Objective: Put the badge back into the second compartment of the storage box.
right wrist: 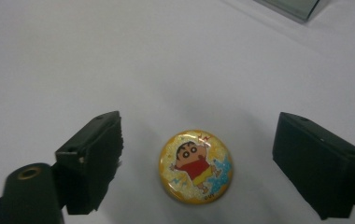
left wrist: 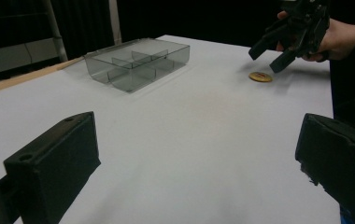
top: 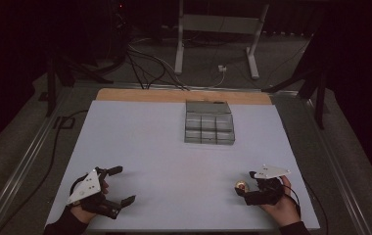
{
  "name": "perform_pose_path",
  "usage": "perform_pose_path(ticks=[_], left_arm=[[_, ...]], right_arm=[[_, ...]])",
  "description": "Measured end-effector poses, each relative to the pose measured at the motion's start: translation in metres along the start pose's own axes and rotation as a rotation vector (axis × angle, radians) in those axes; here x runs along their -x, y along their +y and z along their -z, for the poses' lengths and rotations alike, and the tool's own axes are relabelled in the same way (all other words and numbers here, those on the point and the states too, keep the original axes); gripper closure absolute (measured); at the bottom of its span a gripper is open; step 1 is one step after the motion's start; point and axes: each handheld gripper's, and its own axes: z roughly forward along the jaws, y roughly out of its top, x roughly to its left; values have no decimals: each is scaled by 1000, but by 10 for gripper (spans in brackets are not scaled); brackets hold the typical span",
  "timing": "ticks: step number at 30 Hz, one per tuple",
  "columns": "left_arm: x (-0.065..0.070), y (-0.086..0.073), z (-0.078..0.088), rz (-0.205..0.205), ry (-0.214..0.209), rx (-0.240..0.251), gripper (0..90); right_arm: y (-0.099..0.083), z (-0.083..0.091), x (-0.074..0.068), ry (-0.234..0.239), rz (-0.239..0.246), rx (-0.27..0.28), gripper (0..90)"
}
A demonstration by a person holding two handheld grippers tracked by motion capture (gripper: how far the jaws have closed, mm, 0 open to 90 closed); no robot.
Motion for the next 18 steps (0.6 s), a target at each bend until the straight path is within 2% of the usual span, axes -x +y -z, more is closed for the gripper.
perform_pose_path(ticks=[11,18], left_arm=[[0,0,0,1,-1,0,5],[0,0,0,0,-2,-1,5]], right_arm=[[-1,-8,-3,-17,45,-41,285],[-4,-14,-2,-19,54,-77,363]])
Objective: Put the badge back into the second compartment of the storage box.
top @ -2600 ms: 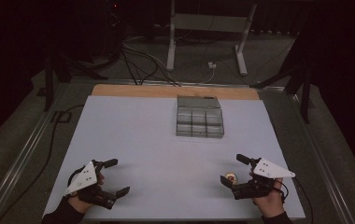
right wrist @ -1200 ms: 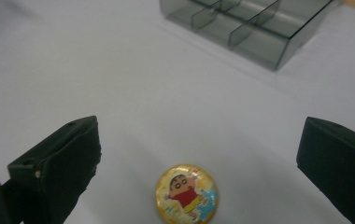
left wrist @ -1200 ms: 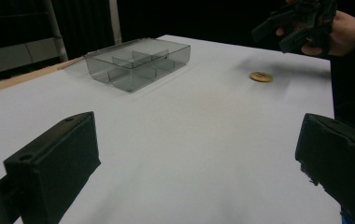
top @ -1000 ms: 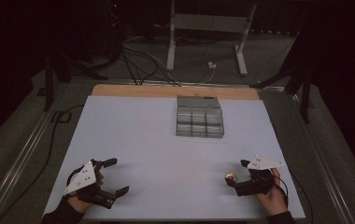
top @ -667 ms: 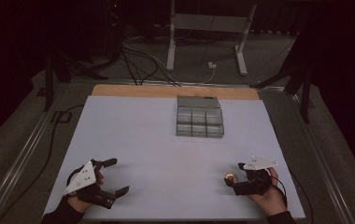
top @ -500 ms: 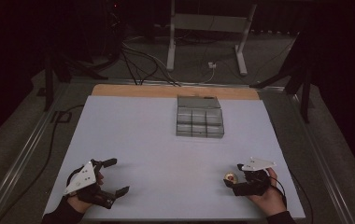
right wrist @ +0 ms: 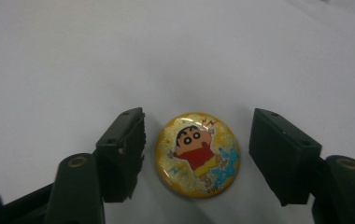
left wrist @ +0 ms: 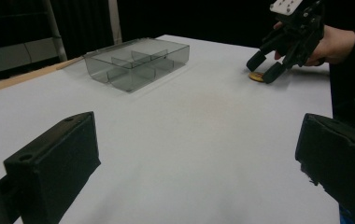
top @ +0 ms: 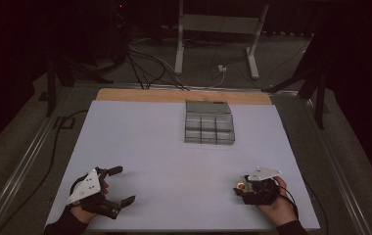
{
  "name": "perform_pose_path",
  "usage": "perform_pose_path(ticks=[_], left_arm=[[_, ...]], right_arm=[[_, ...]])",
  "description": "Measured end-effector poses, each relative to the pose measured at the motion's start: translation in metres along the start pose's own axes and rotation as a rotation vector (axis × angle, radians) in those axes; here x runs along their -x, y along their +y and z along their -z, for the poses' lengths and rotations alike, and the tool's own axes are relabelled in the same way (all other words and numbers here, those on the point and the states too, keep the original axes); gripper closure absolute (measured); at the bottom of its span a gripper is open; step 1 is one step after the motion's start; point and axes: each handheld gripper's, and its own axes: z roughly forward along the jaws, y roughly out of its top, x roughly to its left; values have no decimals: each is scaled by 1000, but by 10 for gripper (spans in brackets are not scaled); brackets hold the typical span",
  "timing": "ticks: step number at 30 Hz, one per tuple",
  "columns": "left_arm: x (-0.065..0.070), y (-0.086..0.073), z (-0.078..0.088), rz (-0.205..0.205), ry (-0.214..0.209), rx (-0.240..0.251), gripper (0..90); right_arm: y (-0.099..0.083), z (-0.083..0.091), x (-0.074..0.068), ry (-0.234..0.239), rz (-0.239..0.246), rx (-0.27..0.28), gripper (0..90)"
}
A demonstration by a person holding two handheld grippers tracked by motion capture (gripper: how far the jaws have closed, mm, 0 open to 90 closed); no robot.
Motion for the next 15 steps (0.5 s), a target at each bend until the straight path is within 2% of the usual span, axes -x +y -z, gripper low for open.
perform_pose_path(ticks=[7,10,15], left_arm=[[0,0,0,1,1,0,5],[0,0,0,1,0,0,5],[0,0,0,1,0,1,5]], right_arm=[[-1,0,1,29,-11,3,434],[-3,0,3,33,-25,12,466],[-2,-1,2,26,-20,4,472]])
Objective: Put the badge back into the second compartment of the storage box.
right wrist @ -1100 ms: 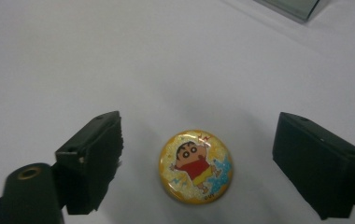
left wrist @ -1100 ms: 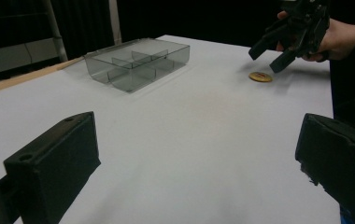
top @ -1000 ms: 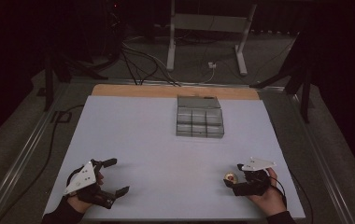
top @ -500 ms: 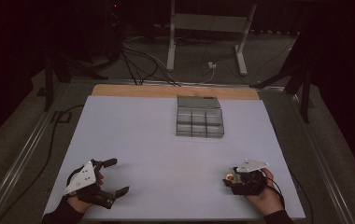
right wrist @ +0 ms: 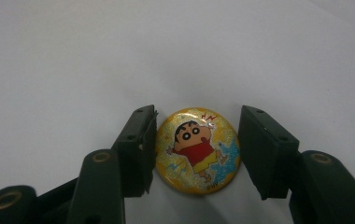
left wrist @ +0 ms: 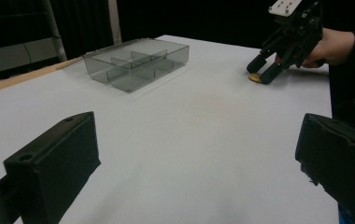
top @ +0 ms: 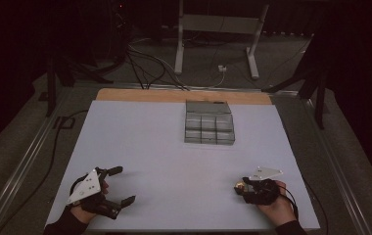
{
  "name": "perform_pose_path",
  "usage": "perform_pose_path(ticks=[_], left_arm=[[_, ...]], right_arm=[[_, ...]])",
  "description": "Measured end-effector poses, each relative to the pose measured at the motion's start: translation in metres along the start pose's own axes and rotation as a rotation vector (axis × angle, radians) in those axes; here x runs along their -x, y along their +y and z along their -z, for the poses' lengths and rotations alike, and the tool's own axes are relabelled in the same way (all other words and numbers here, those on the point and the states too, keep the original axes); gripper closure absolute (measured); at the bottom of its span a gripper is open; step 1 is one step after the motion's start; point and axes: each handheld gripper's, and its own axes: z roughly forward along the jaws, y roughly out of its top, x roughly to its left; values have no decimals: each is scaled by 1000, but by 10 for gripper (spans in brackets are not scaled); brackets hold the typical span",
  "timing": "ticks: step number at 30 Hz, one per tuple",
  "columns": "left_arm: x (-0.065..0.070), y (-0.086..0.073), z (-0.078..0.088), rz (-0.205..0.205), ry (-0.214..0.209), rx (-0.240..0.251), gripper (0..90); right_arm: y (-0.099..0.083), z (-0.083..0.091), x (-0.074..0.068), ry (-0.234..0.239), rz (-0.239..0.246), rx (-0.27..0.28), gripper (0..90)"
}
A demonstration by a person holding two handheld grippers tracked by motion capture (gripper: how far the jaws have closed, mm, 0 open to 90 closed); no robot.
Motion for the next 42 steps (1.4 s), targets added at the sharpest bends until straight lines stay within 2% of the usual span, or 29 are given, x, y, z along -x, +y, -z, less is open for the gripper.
perform_pose_path(ticks=[6,20,28,42], left_arm=[[0,0,0,-1,0,0,5],[-1,0,-2,2,1,-4,5],[0,-1,-3,1,0,-10,5],[-1,0,-4,3,-4,-12,5]], right_arm=[[3,0,-2,-14,-15,-18,477],[7,7,-5,-40,-31,-1,477],[12,10,-8,-28,-34,-13,476],[30,20,-7,-26,-34,5,476]])
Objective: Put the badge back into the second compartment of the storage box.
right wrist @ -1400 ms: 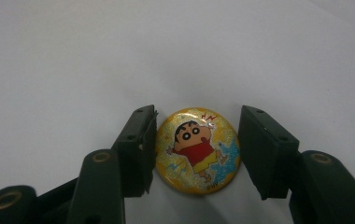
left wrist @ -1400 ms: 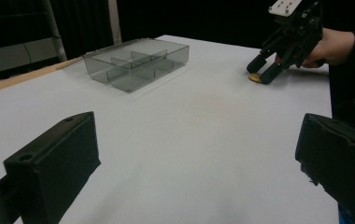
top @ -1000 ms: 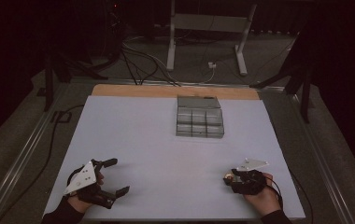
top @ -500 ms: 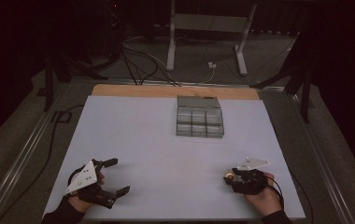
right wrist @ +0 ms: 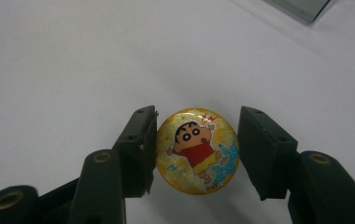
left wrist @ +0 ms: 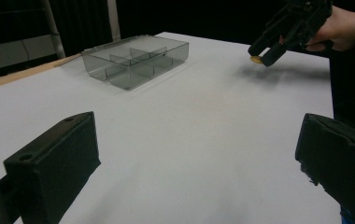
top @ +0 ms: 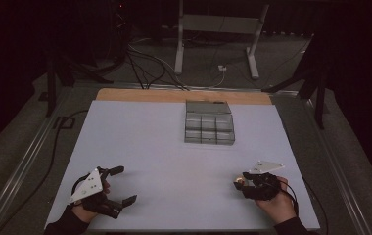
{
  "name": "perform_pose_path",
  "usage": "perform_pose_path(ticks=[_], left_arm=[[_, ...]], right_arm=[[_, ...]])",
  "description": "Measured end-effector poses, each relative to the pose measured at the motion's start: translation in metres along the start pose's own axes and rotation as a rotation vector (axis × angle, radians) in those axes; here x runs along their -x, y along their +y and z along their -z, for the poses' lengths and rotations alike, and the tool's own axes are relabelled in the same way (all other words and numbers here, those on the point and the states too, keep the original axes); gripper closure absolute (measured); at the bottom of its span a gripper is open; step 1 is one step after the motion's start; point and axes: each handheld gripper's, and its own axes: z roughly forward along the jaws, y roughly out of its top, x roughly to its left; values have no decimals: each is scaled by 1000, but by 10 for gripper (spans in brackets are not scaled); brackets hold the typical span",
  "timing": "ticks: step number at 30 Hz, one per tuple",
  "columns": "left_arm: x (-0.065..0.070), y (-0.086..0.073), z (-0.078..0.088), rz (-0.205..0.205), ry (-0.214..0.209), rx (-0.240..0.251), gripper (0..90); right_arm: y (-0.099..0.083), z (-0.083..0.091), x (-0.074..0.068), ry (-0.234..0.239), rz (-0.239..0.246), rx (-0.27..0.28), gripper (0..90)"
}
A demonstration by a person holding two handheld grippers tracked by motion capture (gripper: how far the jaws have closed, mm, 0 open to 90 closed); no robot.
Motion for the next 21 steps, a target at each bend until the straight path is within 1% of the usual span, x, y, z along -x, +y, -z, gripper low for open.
perform_pose_path(ticks=[9,17,21], left_arm=[[0,0,0,-1,-2,0,5],[0,0,0,-2,-3,0,5],[0,0,1,-3,-3,0,5]], right_arm=[[19,3,0,9,25,12,476],[32,-2,0,7,40,16,476],[37,-4,2,5,39,19,476]])
